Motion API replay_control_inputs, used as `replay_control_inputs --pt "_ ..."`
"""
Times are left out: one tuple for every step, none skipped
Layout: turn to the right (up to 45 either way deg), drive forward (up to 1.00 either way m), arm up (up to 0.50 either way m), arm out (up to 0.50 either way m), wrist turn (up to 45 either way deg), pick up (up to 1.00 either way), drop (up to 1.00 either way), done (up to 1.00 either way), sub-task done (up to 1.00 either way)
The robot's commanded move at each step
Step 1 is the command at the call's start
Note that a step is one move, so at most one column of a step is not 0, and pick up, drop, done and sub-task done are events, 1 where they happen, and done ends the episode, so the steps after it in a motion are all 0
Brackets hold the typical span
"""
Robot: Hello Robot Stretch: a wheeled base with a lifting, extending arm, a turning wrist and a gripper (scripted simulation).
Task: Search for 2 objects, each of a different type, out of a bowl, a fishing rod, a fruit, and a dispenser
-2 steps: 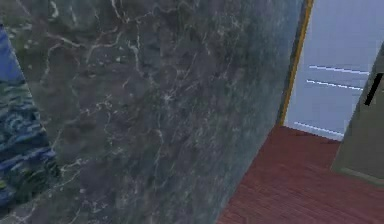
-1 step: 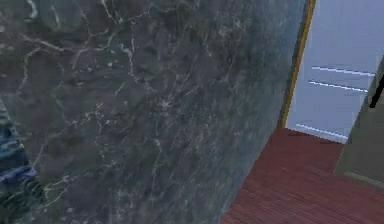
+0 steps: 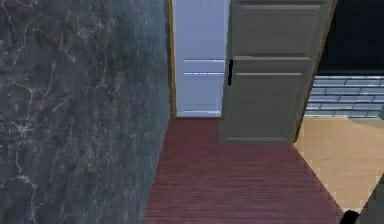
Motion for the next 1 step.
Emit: replay_control_inputs --pt "0.0 0.45 0.0 0.0 0.0 0.0 0.0 0.0 0.0"
